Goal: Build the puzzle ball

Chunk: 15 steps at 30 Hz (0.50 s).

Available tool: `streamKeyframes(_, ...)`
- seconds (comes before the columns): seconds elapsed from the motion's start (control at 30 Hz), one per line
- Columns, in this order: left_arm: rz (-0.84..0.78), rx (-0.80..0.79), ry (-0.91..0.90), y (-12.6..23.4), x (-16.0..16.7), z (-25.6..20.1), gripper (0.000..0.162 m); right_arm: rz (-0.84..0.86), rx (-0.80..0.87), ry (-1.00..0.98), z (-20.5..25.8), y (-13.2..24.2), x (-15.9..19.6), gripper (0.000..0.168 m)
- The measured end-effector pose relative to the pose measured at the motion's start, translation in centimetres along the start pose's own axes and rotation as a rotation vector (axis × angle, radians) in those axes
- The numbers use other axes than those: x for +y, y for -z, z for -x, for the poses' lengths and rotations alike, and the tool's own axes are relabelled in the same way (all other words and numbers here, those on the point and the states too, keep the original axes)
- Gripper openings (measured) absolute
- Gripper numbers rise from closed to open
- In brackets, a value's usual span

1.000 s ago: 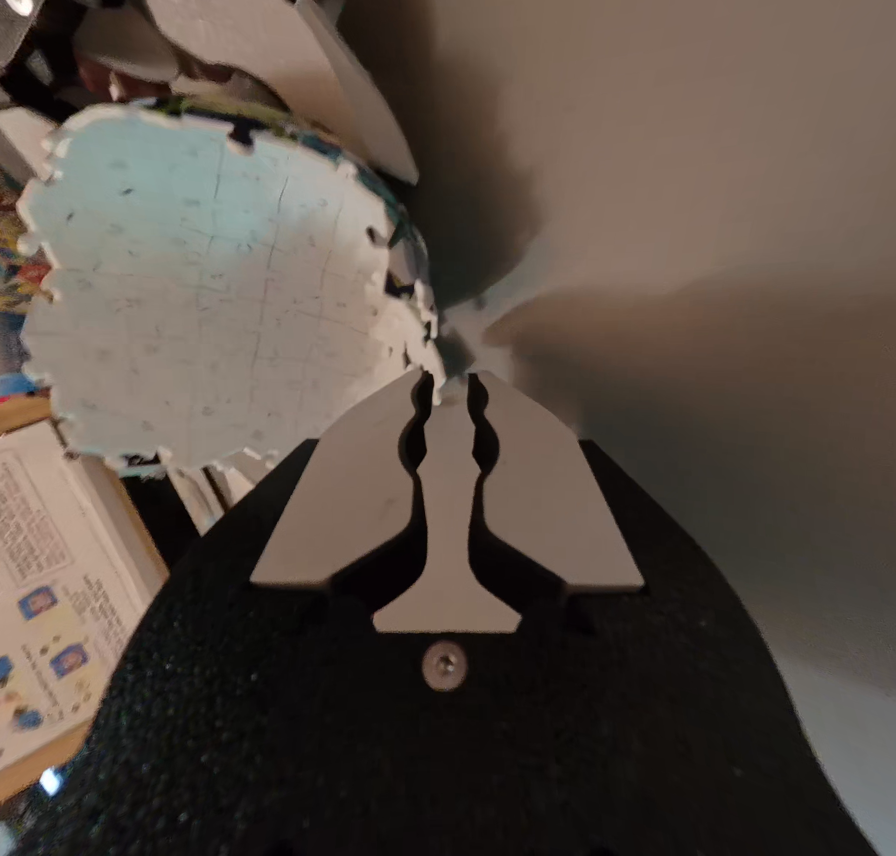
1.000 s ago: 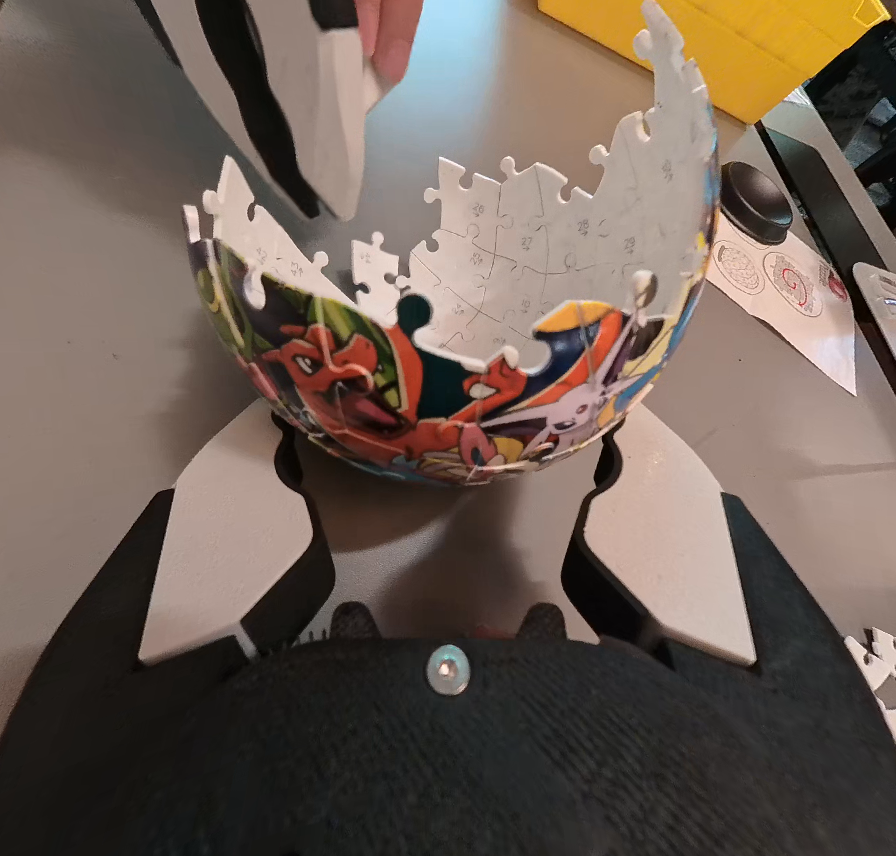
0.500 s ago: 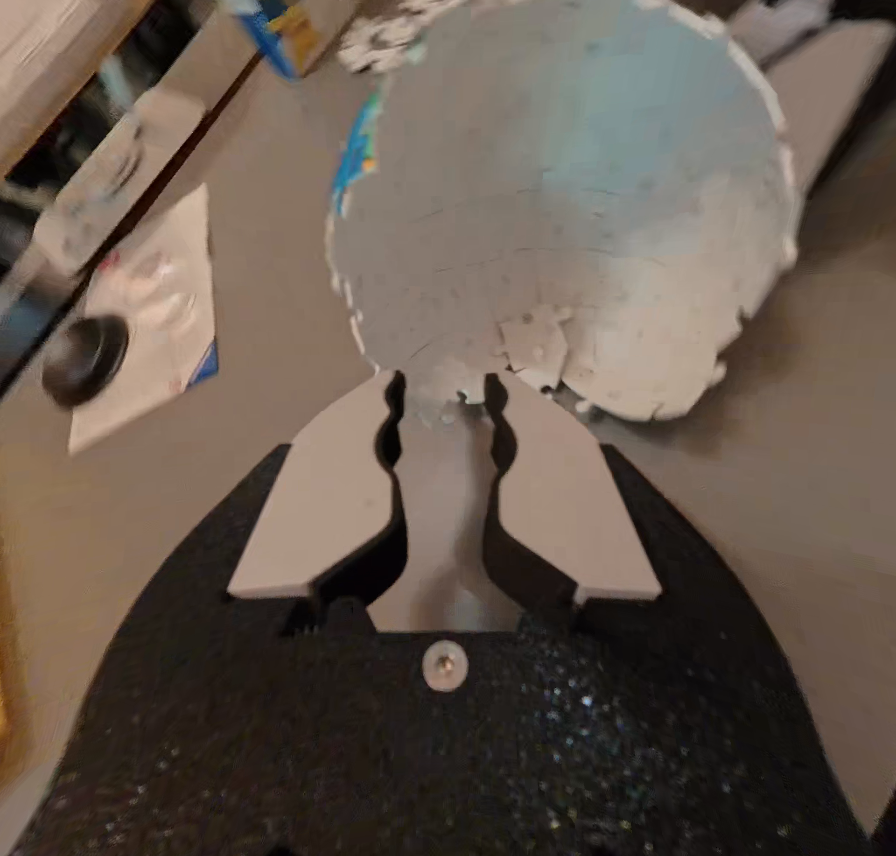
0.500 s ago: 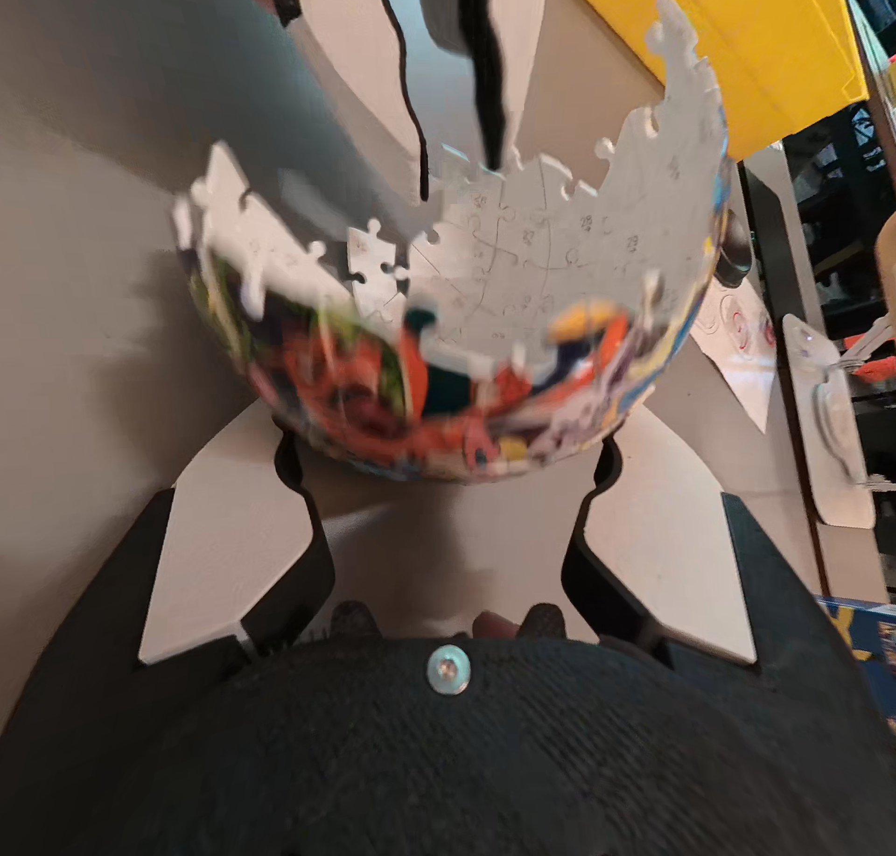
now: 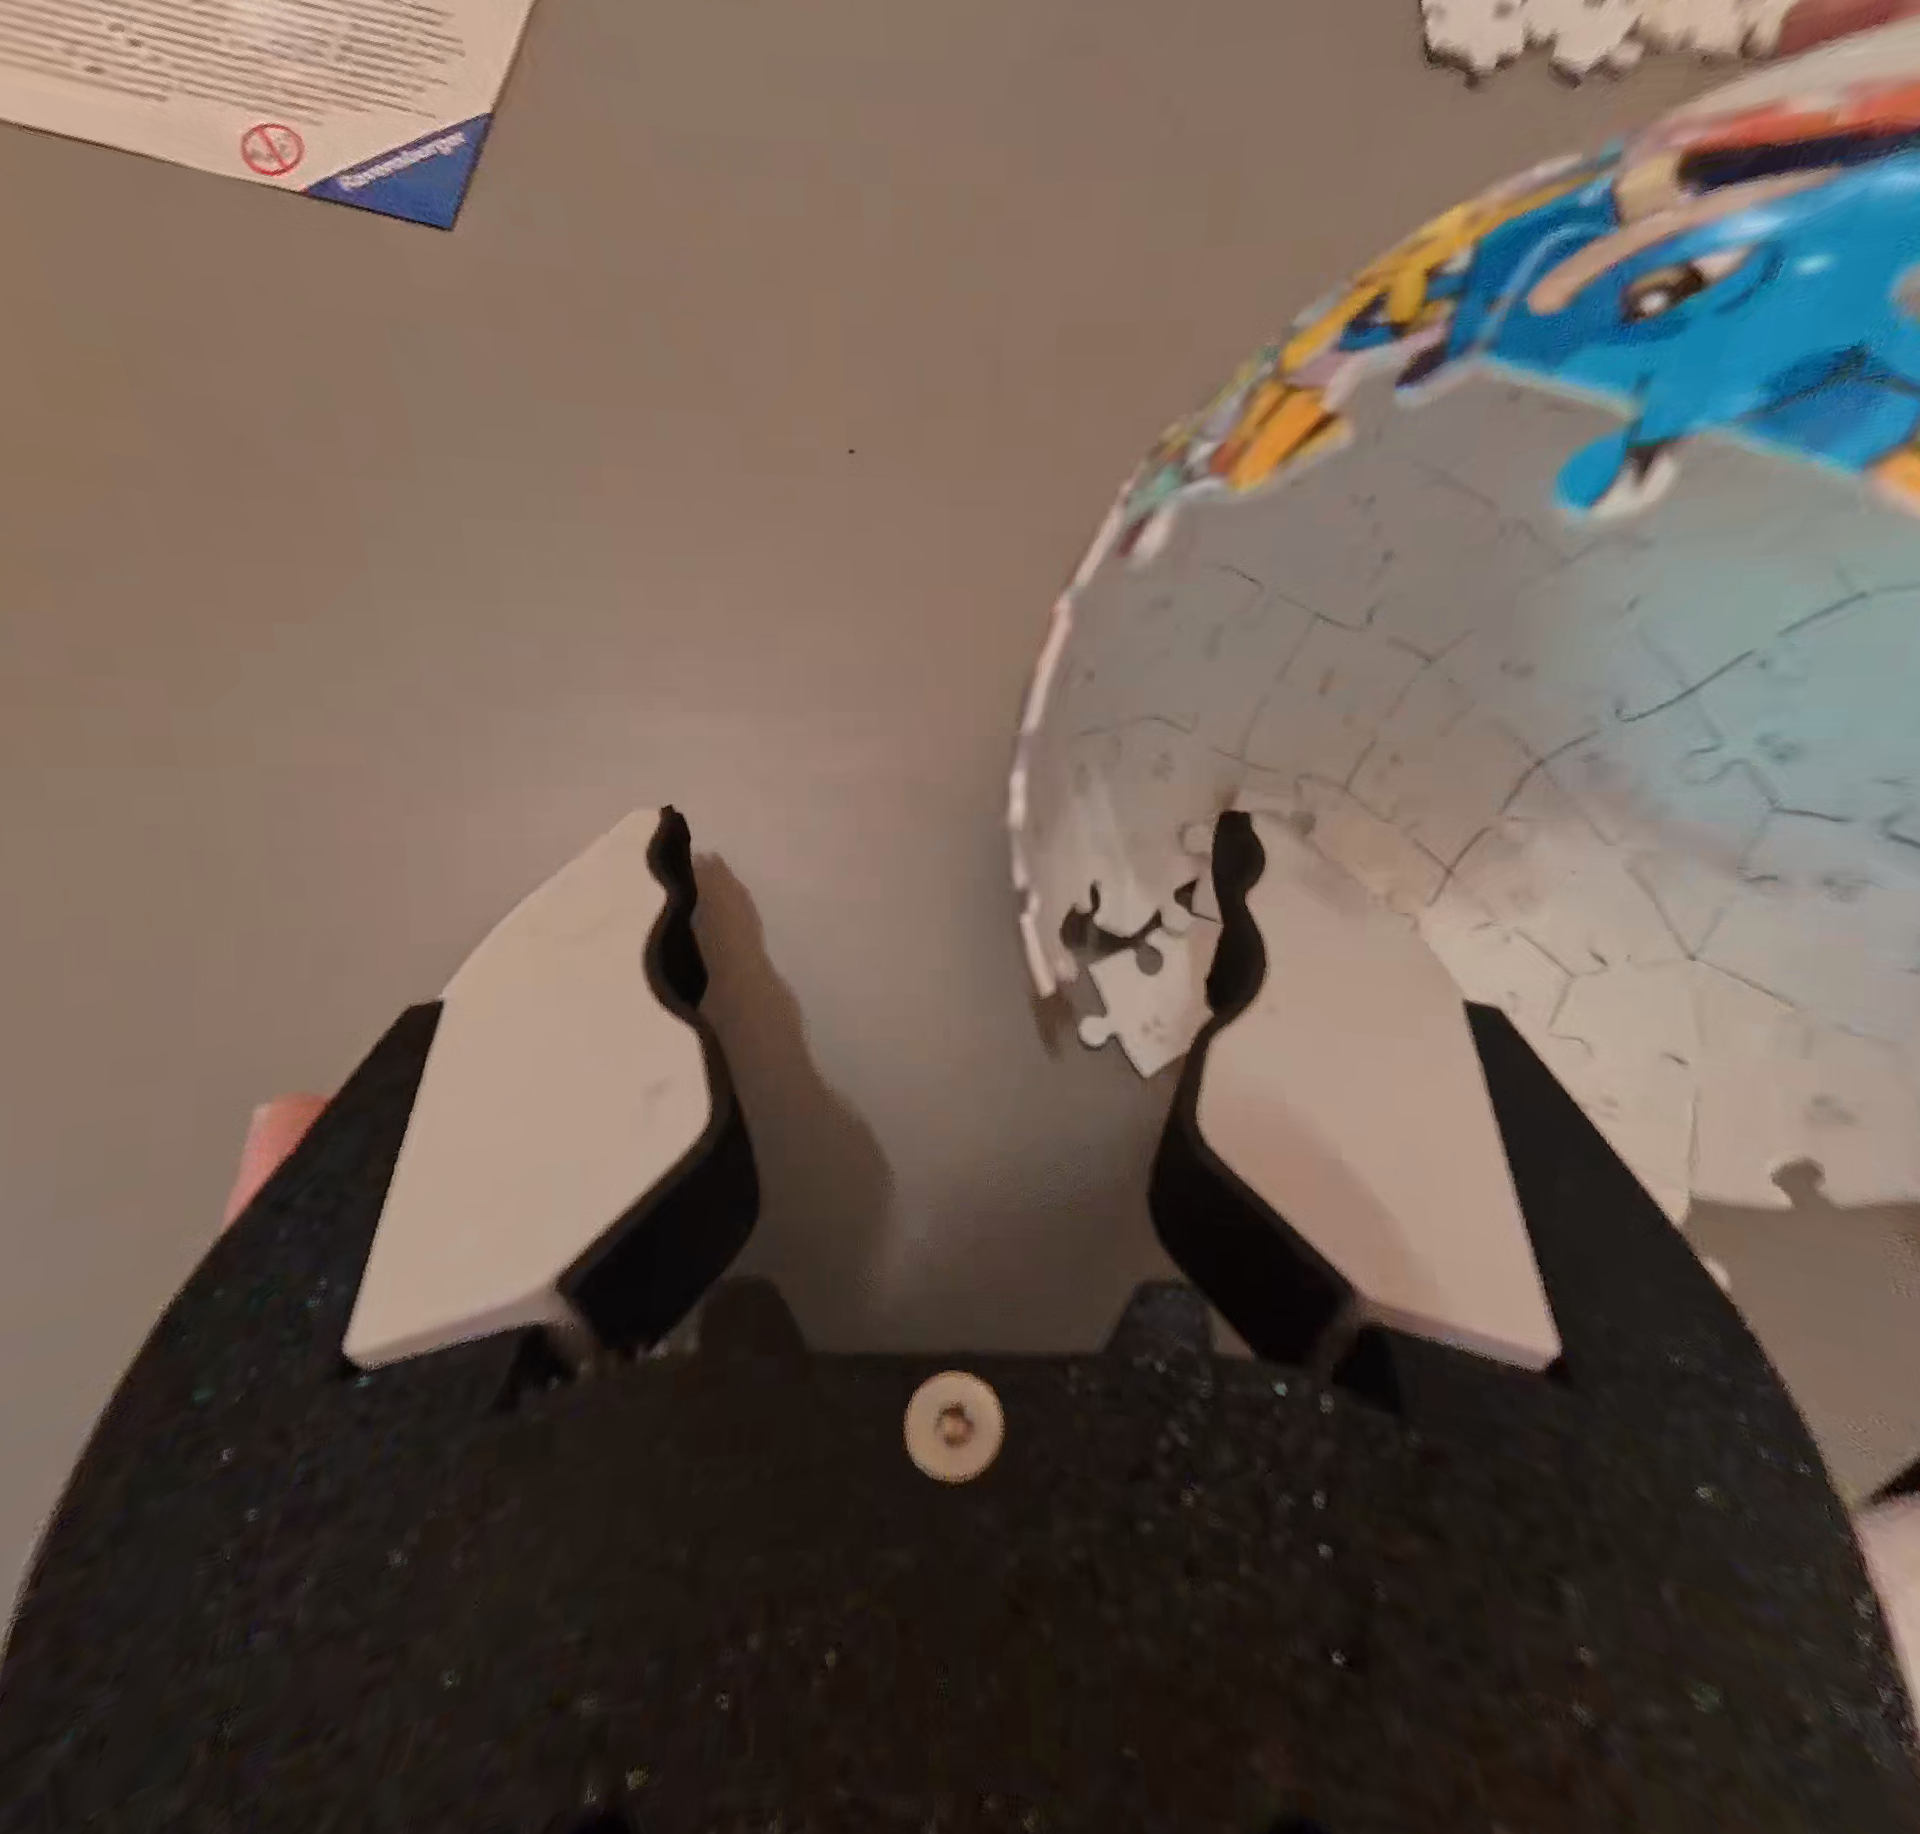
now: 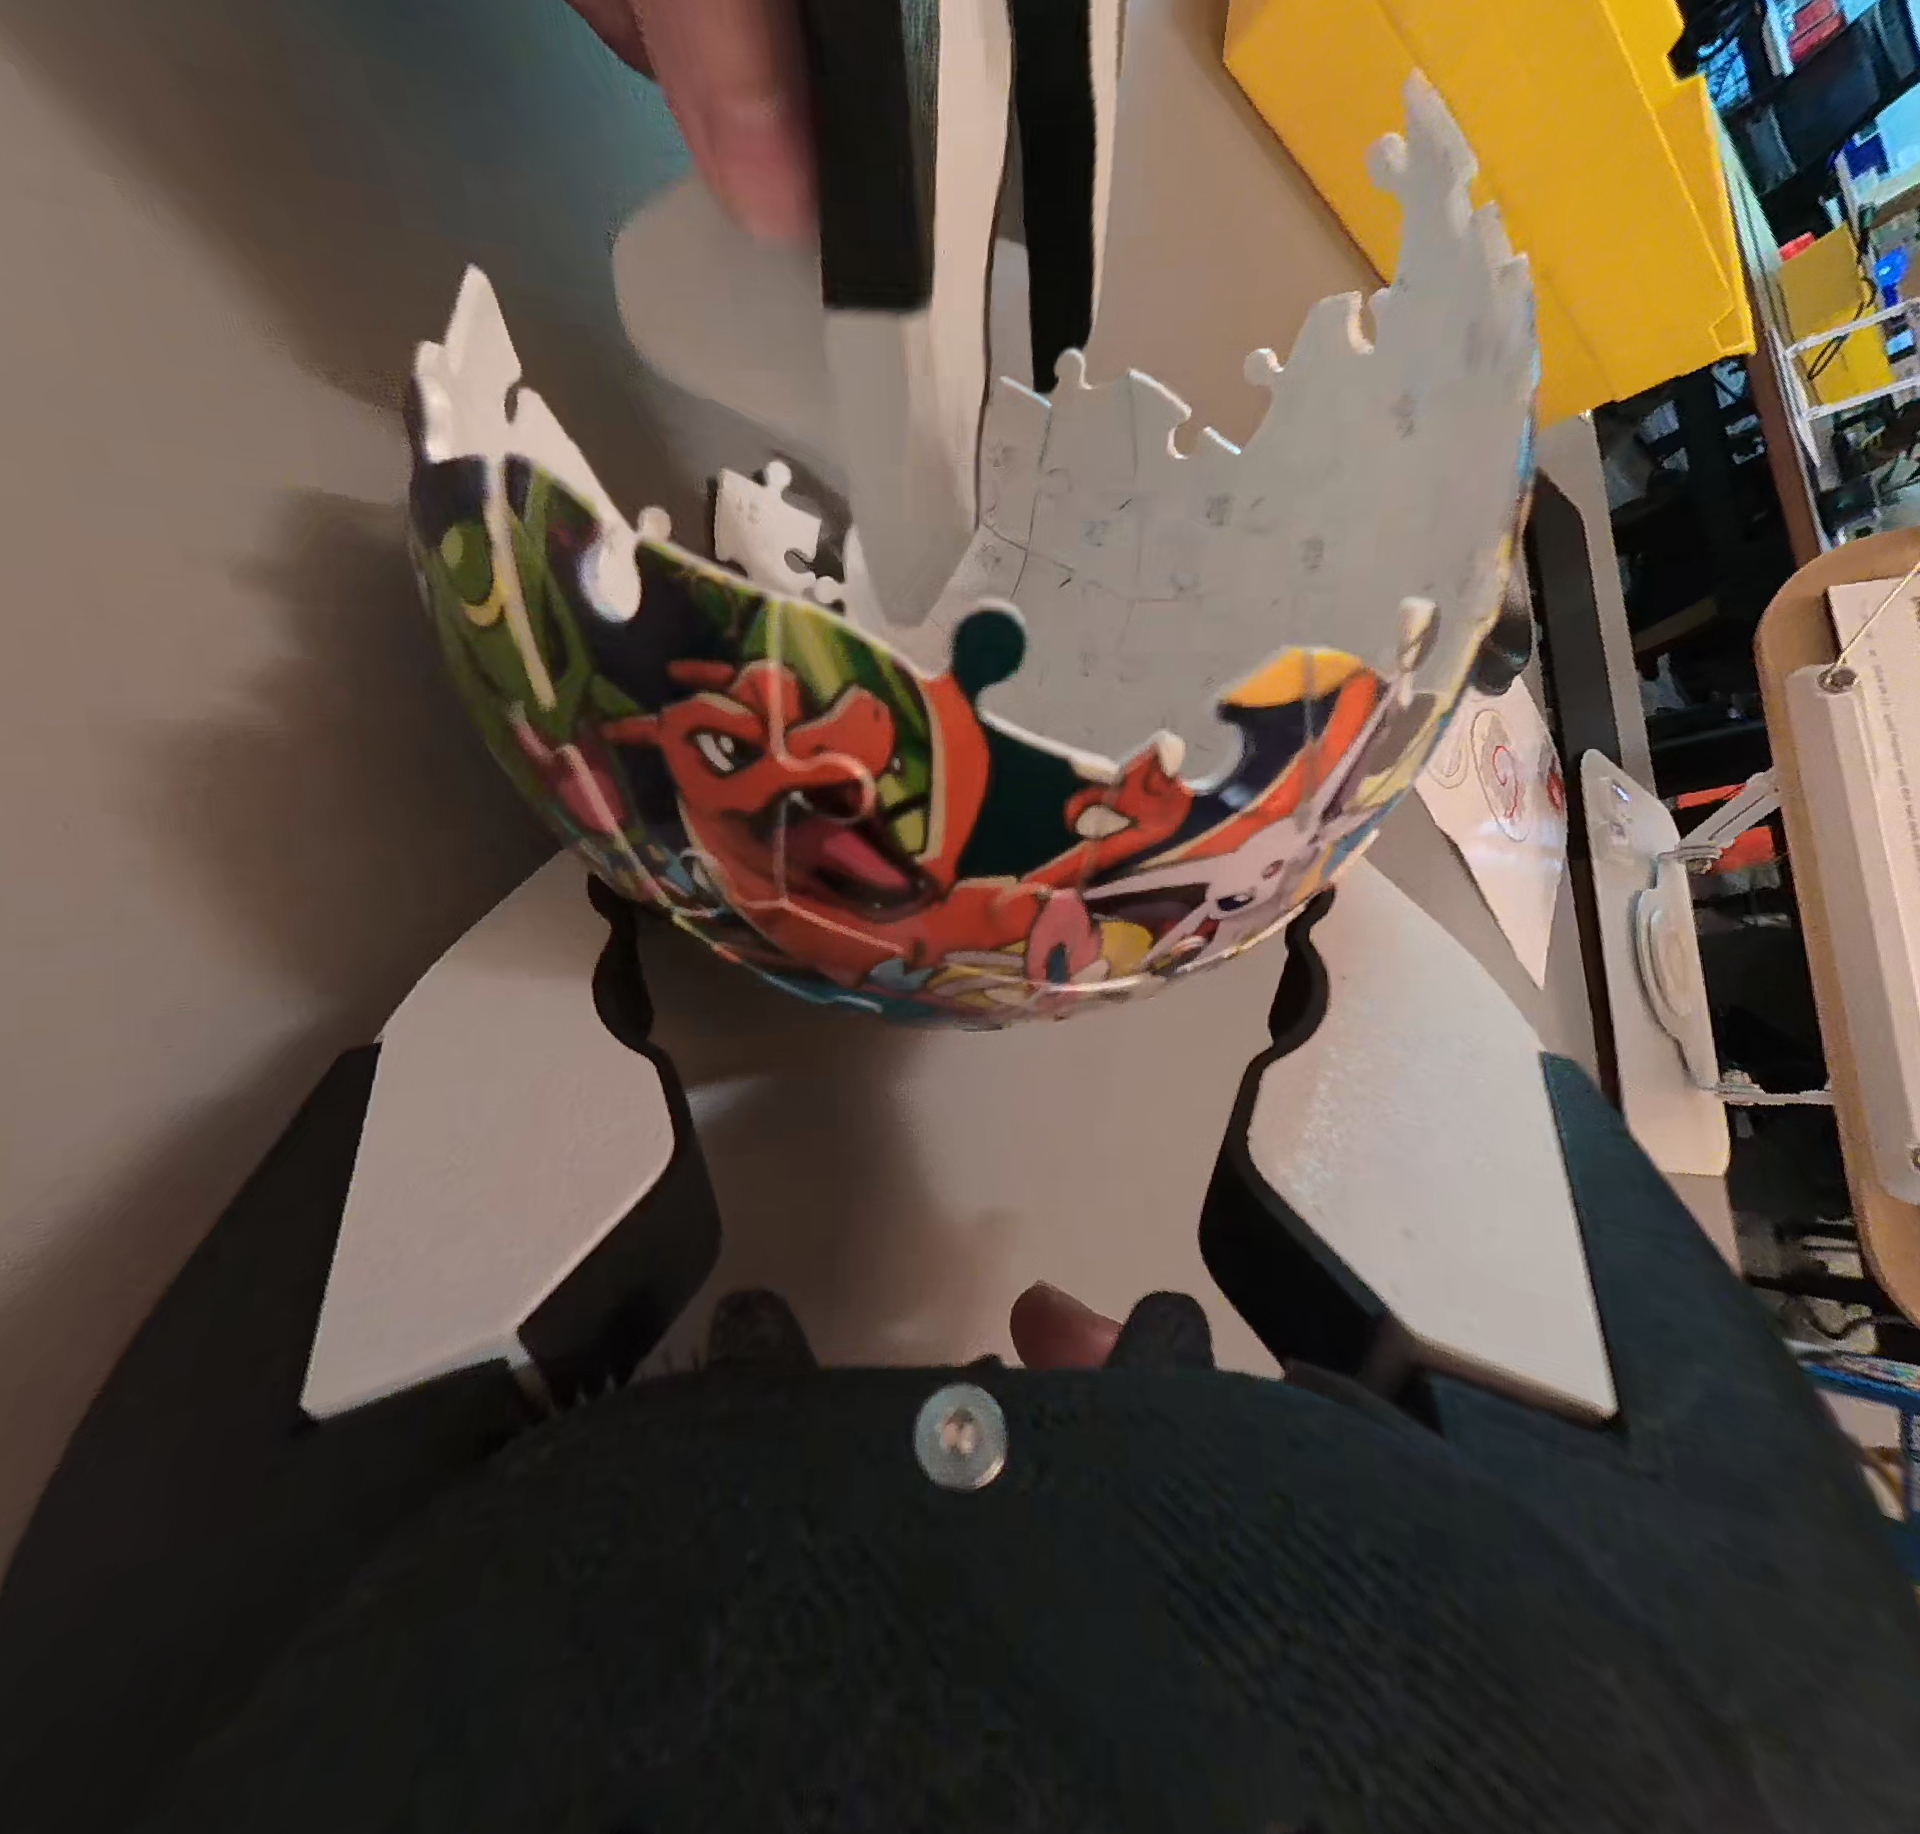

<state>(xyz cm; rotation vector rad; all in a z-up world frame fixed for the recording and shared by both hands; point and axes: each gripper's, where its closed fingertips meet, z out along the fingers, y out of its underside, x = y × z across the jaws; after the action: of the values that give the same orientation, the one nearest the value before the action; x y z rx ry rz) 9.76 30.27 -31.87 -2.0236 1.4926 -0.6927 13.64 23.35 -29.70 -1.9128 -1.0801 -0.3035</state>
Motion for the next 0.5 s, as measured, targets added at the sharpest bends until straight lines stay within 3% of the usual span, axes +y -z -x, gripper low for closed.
streamKeyframes(0.1, 0.077, -0.062, -0.054, -0.8, 0.8, 0.1, 0.098, 0.010, 0.010, 0.037, 0.0, 0.1, -0.3, 0.119)
streamKeyframes(0.27, 0.070, -0.117, -0.108, -0.4, 1.0, 0.6, 0.109, -0.026, 0.027, 0.041, -0.1, 0.1, -0.9, 0.120)
streamKeyframes(0.5, 0.008, -0.121, -0.070, 0.1, 1.6, 1.4, 0.115, -0.277, 0.046, -0.033, 0.1, 0.0, -4.7, 0.129)
